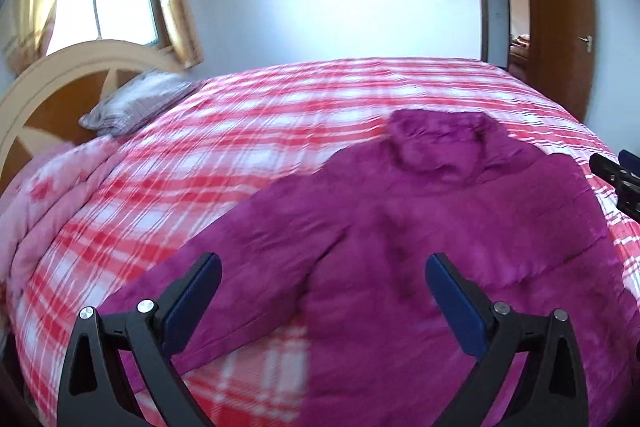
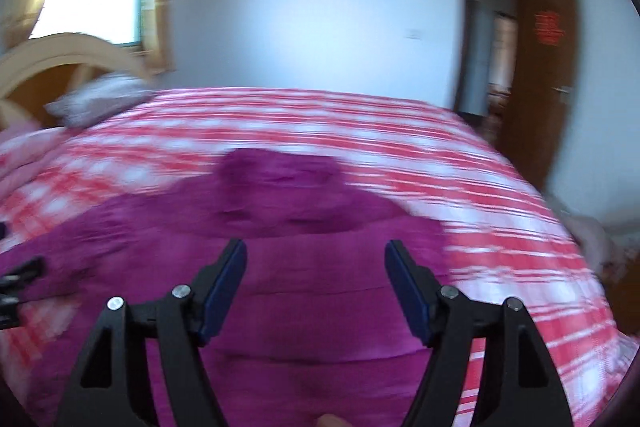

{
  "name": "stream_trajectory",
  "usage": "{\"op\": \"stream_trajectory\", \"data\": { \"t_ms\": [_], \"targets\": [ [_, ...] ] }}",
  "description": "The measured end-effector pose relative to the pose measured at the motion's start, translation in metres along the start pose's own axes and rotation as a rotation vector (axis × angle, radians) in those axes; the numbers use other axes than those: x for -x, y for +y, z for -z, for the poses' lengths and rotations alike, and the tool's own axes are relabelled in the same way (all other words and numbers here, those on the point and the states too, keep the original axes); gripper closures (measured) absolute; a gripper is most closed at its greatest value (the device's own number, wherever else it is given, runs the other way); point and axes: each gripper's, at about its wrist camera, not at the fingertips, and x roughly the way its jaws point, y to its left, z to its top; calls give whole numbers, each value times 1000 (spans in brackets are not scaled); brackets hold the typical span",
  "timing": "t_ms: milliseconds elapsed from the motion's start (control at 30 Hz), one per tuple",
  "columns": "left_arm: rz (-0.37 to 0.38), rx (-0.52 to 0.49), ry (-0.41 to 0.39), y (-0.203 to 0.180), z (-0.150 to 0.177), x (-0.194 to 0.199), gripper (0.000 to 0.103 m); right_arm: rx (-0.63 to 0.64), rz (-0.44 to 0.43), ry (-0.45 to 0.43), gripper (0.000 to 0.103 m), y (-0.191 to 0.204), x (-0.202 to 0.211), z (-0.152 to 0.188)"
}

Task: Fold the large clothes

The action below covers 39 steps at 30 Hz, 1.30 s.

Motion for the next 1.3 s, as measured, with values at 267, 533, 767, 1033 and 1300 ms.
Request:
{"op": "stream_trajectory", "data": {
  "t_ms": [267, 533, 767, 1033, 1300],
  "targets": [
    [-56, -153, -1, -95, -18, -79, 1, -108, 80, 136, 40, -52, -85, 7],
    [-56, -161, 145, -99, 0, -141, 1, -178, 35, 318, 41, -73, -136, 41],
    [-33, -127, 156, -96, 3, -148, 1, -135, 79, 348, 40, -67, -141, 42],
    [-1, -91, 165, -92, 5, -150, 1, -139, 73, 263, 42, -38, -98, 21],
    [19, -71, 175, -89, 5, -151, 1, -102, -1, 328, 42, -6, -112, 46]
  ]
}}
